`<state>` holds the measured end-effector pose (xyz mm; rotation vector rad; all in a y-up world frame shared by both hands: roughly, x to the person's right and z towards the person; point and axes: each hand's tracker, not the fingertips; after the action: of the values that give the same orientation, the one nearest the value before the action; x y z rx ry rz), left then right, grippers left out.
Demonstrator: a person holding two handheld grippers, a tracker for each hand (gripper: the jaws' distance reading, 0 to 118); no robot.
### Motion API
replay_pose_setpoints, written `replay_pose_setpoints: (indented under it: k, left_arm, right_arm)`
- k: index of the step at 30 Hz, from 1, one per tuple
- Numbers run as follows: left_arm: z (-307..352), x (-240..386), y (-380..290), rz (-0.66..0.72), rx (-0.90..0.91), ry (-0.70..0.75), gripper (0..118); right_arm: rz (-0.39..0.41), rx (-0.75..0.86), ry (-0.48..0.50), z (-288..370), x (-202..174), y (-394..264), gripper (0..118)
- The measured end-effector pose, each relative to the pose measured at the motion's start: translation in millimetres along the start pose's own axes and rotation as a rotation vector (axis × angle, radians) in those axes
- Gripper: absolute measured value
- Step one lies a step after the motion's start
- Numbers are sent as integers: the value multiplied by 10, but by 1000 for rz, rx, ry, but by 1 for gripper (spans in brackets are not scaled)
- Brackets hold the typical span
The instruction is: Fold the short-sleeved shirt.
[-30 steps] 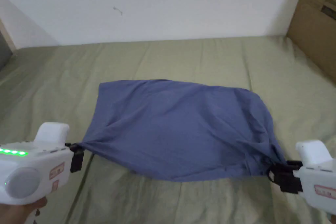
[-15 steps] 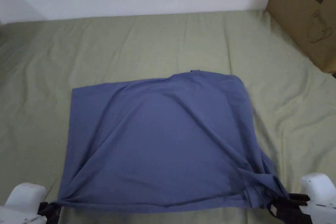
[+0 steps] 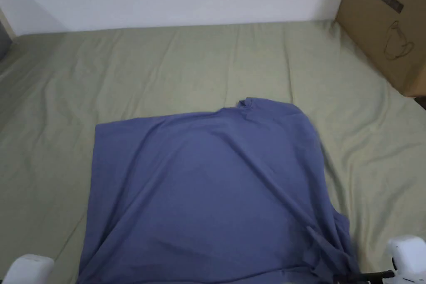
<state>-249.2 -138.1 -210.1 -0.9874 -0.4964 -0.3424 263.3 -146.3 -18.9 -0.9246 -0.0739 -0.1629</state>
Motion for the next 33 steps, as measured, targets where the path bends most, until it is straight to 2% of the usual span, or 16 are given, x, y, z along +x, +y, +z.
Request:
replay_pose_setpoints:
  k: [1,7,10,11,12,13,14,16,17,18,23,29,30,31,32,33]
  left_arm:
    - [167,-5,58,28,128,2,108]
    - [1361,77,212,225,492,99,117]
    - [1711,320,213,230,645,224,109]
    - [1745,403,215,210,658,274,96]
    - [1767,484,199,209,674,323,62]
    - [1768,544,186,194,677,331,0]
    - [1738,572,178,197,677,319,0]
    - [1640,473,107,187,670,302,0]
    - [1599,460,113,152,600,245,0]
    - [1556,464,92,132,594,253,0]
    - [1302,538,-84,79,419,217,0]
    - [420,304,-256,89,161,82,1]
    - [278,252,-277,83,143,51,21]
    - [117,222,-256,82,118,49,89]
    - [-30,203,-245,60,52,55,118]
    - [-84,180,-262,30,12,68,110]
  right_arm:
    - [-2,87,-7,181,-59,70,117]
    - [-24,511,-146,1033,-457,286,118]
    - [-55,601,-213,1234,-687,231,116]
    - [-56,617,-213,1263,-740,209,113]
    - [-57,675,-236,1310,-800,142,98]
    - [-46,695,-252,1337,-857,105,28]
    - [-47,709,-274,1349,-901,83,0]
    - [-80,737,-317,1340,-887,44,0]
    - [-82,705,-219,1336,-819,56,0]
    - [-101,678,-210,1325,-798,70,0]
    - [-91,700,-238,1372,-808,-8,0]
    - [-88,657,-228,1330,-840,-105,0]
    - [-89,647,-227,1319,-837,-121,0]
    - [-91,640,-230,1307,-831,-142,0]
    - [-96,629,-231,1280,-857,-115,0]
    - [-105,616,-233,1261,-849,-124,0]
